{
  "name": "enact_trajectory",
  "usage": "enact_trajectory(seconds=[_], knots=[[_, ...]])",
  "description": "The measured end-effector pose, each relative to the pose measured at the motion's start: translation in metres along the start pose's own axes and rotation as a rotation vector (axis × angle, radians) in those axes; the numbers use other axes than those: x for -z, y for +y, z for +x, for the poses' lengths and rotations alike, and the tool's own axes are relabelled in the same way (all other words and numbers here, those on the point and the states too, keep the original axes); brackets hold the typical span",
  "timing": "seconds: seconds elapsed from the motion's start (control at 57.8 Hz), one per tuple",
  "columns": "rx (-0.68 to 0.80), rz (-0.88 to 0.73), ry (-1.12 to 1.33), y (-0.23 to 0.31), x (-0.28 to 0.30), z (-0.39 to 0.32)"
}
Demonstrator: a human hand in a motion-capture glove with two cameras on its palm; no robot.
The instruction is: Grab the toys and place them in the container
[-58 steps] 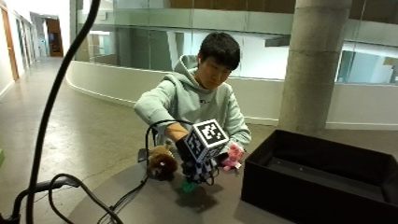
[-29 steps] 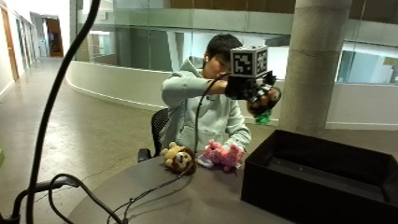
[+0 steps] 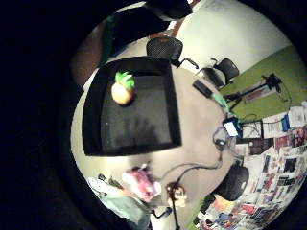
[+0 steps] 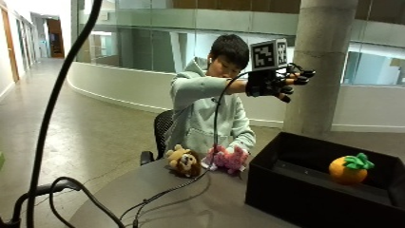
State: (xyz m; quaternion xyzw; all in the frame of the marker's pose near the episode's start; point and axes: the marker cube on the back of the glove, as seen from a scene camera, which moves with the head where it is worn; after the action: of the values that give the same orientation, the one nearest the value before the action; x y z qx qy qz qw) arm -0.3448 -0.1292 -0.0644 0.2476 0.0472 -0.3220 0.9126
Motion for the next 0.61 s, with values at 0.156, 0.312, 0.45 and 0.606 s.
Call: enact_trajectory(seconds=[0.156,0.312,0.45,0.606], knots=[[-0.116,-0.032,0.080,0.049,0.023,0.038],[-0.130,-0.142,0.165,0.124,0.027,0.081],[-0.111,-0.334,0.158,0.198,0.005,0.108],[-0.083,-0.427,0.042,0.276,-0.062,0.108]])
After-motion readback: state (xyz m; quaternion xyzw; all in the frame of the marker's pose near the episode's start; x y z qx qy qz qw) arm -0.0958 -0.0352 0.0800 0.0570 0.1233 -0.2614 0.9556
